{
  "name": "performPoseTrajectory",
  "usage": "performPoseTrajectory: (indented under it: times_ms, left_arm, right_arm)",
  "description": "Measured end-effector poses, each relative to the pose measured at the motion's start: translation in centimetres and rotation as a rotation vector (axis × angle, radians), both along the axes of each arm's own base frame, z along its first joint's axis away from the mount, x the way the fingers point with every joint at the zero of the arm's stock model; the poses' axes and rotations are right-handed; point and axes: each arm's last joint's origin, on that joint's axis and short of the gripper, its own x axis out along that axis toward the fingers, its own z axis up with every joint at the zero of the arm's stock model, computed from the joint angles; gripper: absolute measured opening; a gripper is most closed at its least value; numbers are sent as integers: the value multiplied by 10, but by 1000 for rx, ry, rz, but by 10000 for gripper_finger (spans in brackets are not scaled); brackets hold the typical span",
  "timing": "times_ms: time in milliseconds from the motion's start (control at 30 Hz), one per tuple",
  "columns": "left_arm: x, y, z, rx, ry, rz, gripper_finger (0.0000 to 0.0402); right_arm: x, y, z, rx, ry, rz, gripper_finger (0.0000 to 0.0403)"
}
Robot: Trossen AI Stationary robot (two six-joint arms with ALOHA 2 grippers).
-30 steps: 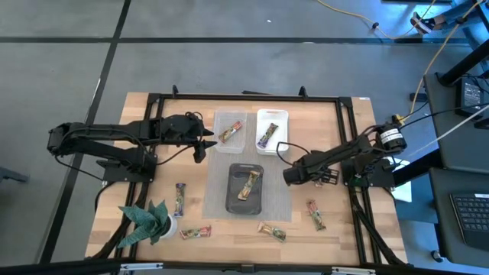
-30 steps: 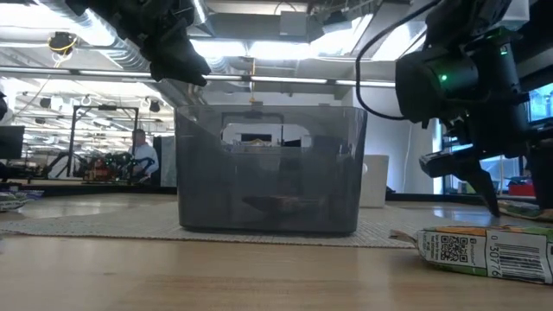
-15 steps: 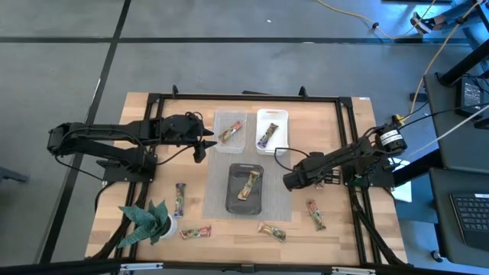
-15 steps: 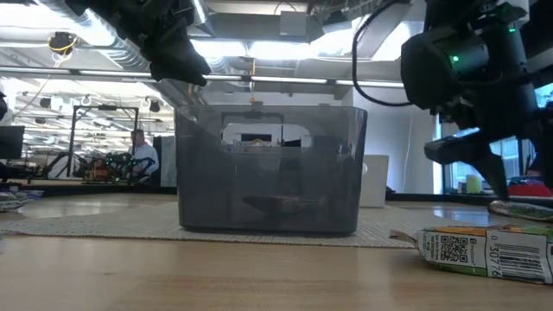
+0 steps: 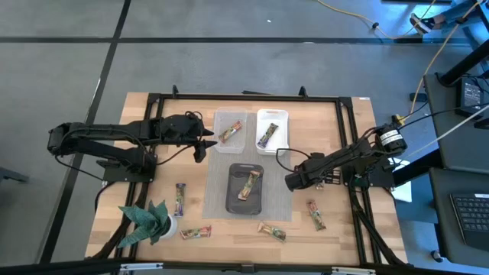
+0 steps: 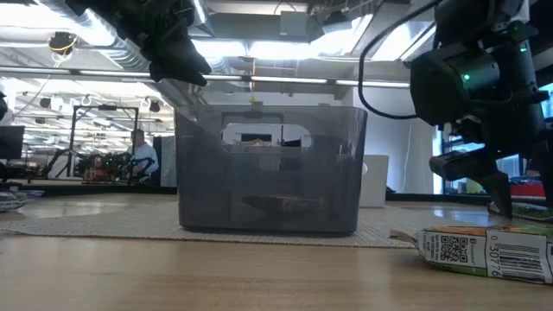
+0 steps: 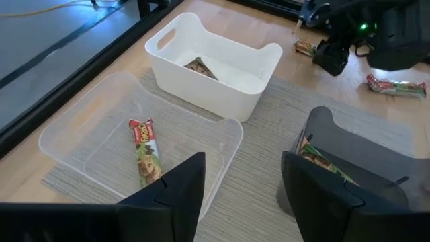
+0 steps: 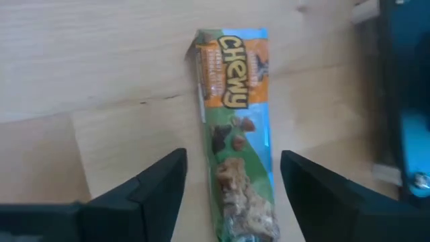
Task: Pick and place Granola Bars by type
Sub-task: Put the top yellow granola bar into the black bin
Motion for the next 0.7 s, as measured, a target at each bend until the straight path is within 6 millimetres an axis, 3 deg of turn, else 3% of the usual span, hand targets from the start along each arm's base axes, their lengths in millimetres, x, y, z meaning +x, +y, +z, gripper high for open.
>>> performPoseTrajectory:
  times_ms: [700]
  left_arm:
    - [0,0,1,-20,-15,22,188]
  right_arm:
    - [-5,-3,-4,-29,28,66,245]
